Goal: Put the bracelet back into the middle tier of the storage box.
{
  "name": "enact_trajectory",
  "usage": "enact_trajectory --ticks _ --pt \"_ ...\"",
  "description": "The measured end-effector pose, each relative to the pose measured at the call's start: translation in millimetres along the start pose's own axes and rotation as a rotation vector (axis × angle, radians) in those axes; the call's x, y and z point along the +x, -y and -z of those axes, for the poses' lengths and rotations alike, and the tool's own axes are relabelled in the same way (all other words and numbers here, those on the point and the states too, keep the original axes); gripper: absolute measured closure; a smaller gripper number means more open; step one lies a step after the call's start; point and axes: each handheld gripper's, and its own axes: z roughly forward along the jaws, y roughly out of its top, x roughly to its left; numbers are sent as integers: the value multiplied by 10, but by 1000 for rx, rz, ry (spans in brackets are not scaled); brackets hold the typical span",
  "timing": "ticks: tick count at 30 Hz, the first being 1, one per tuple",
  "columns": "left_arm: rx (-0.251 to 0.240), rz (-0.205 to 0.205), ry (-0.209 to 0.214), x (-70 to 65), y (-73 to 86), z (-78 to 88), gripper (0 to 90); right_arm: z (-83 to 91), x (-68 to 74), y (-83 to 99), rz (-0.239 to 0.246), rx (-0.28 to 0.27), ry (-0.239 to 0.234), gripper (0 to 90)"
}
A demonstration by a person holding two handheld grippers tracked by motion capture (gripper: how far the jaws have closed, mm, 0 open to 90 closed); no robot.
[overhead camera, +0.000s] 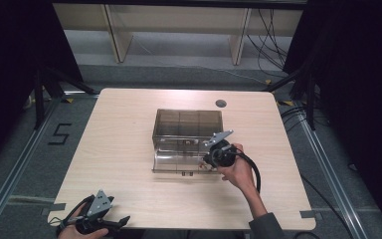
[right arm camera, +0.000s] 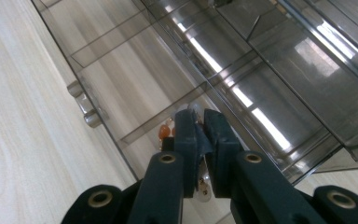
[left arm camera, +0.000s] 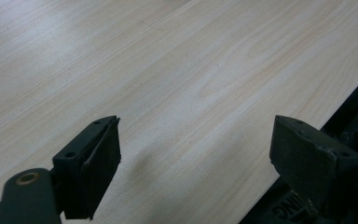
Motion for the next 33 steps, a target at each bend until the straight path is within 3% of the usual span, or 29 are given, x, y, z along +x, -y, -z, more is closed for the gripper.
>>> enact_trajectory --ticks 2,3,8,9,14,15,22,23,33 --pt "5 -1 -8 -1 0 2 161 -26 -5 7 9 -17 7 846" --pt "3 23 3 -9 6 -9 162 -27 -5 10 7 -18 4 846" --pt "4 4 -2 -7 -1 6 162 -26 -2 22 -13 15 15 844" --pt "-34 43 -8 -31 4 -22 162 -31 -7 28 -7 10 11 844" --pt "-35 41 -8 -36 2 -20 161 -42 -17 45 -7 7 7 840" --pt "-46 76 5 -60 6 -31 162 -55 -22 50 -2 -2 16 839" --pt "-45 74 5 -58 6 -30 162 -63 -18 56 -21 7 12 818" --pt "-46 74 6 -59 5 -31 162 -65 -30 58 -5 1 16 810" --pt "-24 56 0 -43 2 -27 162 -21 -13 60 -50 -32 30 714"
